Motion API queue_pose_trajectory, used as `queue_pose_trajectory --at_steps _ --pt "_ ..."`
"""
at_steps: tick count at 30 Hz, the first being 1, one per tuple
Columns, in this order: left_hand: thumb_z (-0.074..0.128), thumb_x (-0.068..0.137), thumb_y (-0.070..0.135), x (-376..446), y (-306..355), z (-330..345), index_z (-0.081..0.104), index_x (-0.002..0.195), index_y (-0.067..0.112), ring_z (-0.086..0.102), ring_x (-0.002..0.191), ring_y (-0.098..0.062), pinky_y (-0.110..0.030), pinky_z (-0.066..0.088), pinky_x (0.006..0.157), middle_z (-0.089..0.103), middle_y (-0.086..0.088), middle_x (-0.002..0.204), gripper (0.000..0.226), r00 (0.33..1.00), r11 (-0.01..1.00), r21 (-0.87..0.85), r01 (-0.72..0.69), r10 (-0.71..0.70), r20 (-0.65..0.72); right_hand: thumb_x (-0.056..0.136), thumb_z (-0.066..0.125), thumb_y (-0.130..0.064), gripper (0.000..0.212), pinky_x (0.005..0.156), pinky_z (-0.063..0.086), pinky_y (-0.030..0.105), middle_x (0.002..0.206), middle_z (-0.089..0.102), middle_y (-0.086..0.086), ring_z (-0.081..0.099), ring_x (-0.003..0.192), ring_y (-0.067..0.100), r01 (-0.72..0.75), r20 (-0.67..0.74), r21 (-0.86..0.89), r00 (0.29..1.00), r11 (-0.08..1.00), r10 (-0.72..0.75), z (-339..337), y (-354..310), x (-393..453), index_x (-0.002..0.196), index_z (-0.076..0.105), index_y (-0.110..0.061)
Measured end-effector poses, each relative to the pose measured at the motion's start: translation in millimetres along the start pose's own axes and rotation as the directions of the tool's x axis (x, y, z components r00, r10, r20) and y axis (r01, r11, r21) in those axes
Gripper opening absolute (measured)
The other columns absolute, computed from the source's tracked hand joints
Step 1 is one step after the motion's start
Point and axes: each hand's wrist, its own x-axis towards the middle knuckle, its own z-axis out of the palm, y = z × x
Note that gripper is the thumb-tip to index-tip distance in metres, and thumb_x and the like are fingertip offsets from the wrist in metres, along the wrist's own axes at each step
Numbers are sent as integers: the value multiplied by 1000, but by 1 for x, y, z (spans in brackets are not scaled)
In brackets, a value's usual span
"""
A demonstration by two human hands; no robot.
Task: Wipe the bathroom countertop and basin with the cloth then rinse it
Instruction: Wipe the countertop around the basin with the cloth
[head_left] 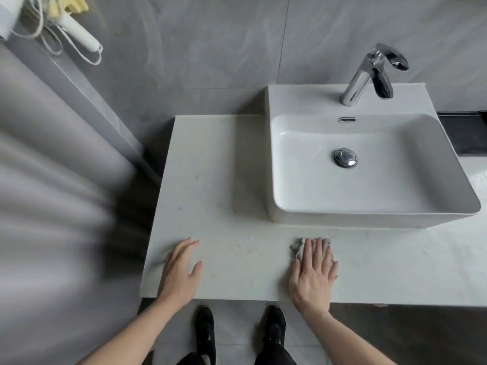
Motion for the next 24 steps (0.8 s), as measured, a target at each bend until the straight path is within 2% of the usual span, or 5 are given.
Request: queue_pose_trajectory --at_steps 4,8,12,17,24 --pt "67 90 12 16 -51 -35 56 138 11 43 135 -33 -44 33 116 51 -12 146 49 955 969 -61 238 -245 -170 106 24 -44 64 126 -4 51 171 -12 0 -17 157 22 195 60 18 979 981 -195 37 -84 -57 163 2 -27" --pt "52 99 39 31 -89 -52 40 152 22 41 140 -34 -45 33 114 44 -9 154 56 873 862 -156 483 -487 11 107 27 -41 63 124 0 50 171 -11 -4 -15 158 22 422 139 3 898 907 -418 70 -145 -104 164 3 -27" --pt "35 104 50 44 -100 -47 52 144 25 48 133 -37 -41 38 109 53 -9 148 50 834 803 -226 552 -529 159 107 31 -44 61 126 4 47 172 -3 -6 -9 159 19 497 126 -27 862 867 -490 64 -128 -91 164 11 -31" --pt "29 103 56 44 -99 -29 54 141 25 53 125 -41 -43 42 104 57 -14 142 55 825 767 -326 553 -559 84 102 17 -53 65 128 3 49 171 -10 -9 -15 157 16 104 20 -87 994 991 -103 27 -52 -44 163 4 -35" --pt "27 105 52 43 -105 -24 54 142 18 51 129 -42 -42 40 104 57 -18 142 57 887 836 -325 443 -461 23 97 16 -53 72 126 1 56 172 -4 0 -9 158 22 -220 -81 -18 973 975 218 29 -54 -24 164 7 -28"
